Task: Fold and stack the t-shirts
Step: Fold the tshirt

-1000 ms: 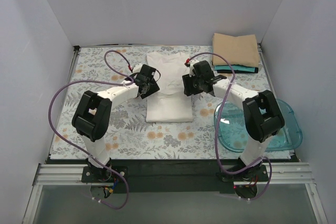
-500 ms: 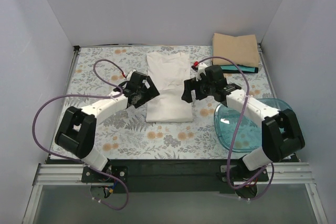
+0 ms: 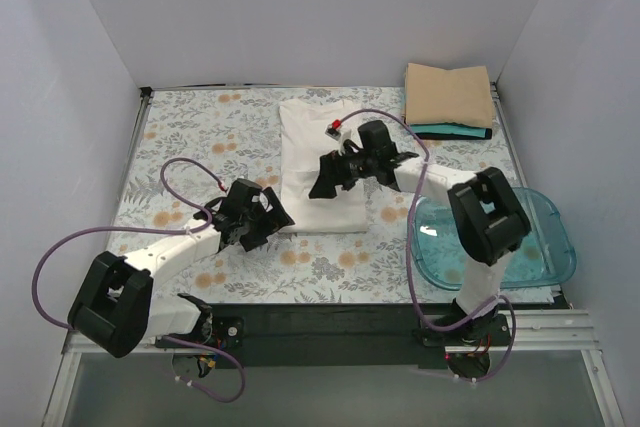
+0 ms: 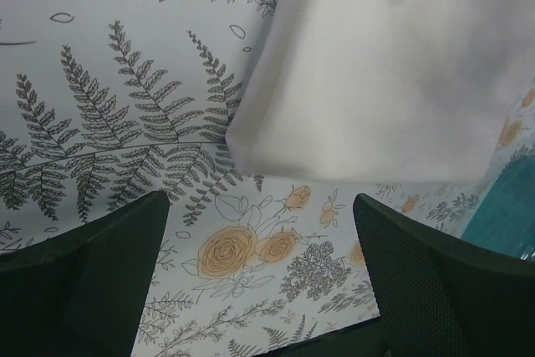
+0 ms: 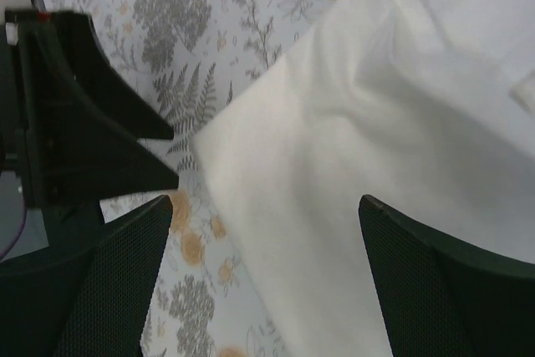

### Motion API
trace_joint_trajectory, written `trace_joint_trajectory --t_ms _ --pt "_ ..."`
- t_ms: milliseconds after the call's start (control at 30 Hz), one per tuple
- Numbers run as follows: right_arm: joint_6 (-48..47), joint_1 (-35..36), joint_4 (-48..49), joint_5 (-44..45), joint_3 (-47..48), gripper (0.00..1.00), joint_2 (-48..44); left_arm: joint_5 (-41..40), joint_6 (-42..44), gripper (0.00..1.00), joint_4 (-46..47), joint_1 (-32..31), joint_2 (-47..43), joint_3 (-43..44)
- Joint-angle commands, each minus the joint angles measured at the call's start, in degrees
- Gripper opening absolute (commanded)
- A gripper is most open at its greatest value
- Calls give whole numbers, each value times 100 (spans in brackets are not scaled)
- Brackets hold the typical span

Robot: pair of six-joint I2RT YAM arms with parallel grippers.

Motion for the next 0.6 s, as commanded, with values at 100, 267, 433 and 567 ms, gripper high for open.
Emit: trace_joint_trajectory --t_ms 100,267,433,567 --pt "258 3 450 -599 1799 98 1595 129 -158 93 75 -41 -419 -215" --pt "495 3 388 -274 2364 98 2413 129 -132 93 -4 -41 -464 -242" --pt "478 -41 344 51 2715 98 2695 155 -105 93 -13 -32 -481 -251" --pt "504 -50 160 -1 2953 98 2547 50 -149 94 31 -41 -359 -260"
